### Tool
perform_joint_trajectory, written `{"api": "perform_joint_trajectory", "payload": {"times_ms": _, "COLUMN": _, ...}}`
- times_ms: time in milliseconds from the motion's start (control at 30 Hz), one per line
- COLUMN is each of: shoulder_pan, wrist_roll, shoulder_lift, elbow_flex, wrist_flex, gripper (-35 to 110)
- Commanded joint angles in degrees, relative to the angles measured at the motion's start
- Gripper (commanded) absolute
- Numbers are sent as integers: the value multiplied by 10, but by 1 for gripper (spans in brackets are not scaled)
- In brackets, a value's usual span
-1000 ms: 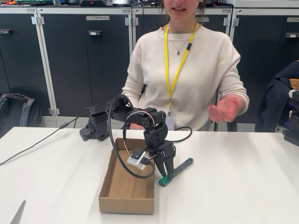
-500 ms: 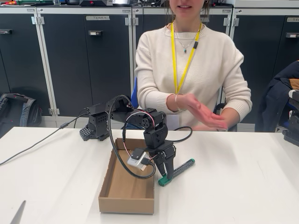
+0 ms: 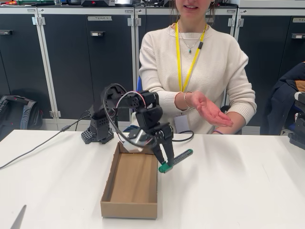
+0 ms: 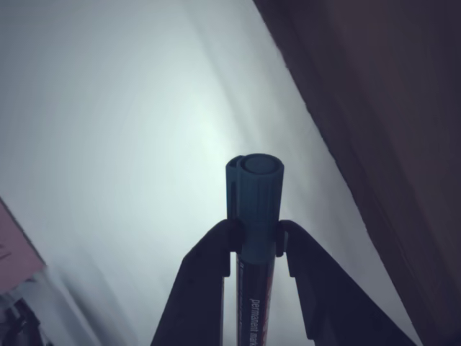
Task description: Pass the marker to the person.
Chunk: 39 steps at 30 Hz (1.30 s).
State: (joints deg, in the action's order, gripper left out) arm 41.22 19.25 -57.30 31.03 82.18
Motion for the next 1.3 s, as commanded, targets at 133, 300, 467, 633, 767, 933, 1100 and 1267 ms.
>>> {"api": "perform_joint_trajectory", "payload": {"times_ms": 133, "shoulder_pan": -34, "wrist_roll": 99, "shoulder_lift": -137, "elbow_flex": -5, "wrist_flex": -58, "gripper": -5}}
{"api": "perform_joint_trajectory", "payload": {"times_ms": 300, "shoulder_pan": -8, "wrist_roll": 134, "shoulder_lift": -127, "elbow_flex": -36, "wrist_flex": -91, "gripper": -5}}
{"api": "perform_joint_trajectory", "payload": {"times_ms": 467, "shoulder_pan": 48, "wrist_roll": 188, "shoulder_lift": -60, "elbow_flex": -162, "wrist_flex": -98, "gripper": -5}}
{"api": "perform_joint_trajectory", "payload": {"times_ms": 633, "shoulder_pan": 110, "wrist_roll": 236, "shoulder_lift": -4, "elbow_flex": -271, "wrist_flex": -89, "gripper": -5}}
{"api": "perform_joint_trajectory", "payload": {"times_ms": 767, "shoulder_pan": 151, "wrist_roll": 249, "shoulder_lift": 44, "elbow_flex": -368, "wrist_flex": -76, "gripper": -5}}
{"api": "perform_joint_trajectory", "payload": {"times_ms": 933, "shoulder_pan": 186, "wrist_roll": 270, "shoulder_lift": 65, "elbow_flex": -418, "wrist_flex": -104, "gripper": -5}}
{"api": "perform_joint_trajectory", "payload": {"times_ms": 1100, "shoulder_pan": 210, "wrist_roll": 294, "shoulder_lift": 83, "elbow_flex": -418, "wrist_flex": -149, "gripper": -5}}
{"api": "perform_joint_trajectory", "payload": {"times_ms": 1267, "shoulder_pan": 235, "wrist_roll": 323, "shoulder_lift": 121, "elbow_flex": -420, "wrist_flex": -167, "gripper": -5}}
